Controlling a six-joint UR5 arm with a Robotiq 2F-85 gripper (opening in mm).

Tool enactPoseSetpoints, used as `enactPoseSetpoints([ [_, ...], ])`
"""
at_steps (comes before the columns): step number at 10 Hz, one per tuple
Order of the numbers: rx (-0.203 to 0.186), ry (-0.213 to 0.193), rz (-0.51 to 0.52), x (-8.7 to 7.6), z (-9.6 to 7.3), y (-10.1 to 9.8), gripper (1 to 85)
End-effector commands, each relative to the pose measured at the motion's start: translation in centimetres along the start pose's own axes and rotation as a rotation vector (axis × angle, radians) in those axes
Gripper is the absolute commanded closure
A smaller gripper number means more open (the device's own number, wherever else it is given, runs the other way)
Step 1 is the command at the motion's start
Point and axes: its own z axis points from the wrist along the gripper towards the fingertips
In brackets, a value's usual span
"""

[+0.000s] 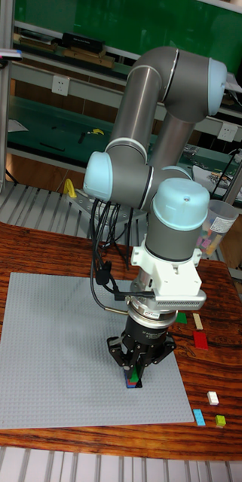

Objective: Build with small Lego blocks

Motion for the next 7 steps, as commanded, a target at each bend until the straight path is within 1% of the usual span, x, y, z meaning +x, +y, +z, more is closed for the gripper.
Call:
enactPoseSetpoints([
  [1,-0.009,-0.008,0.005,-0.18,-0.04,0.06,84.3],
  [7,-0.008,-0.014,-0.005,-0.12,0.11,-0.08,84.3],
])
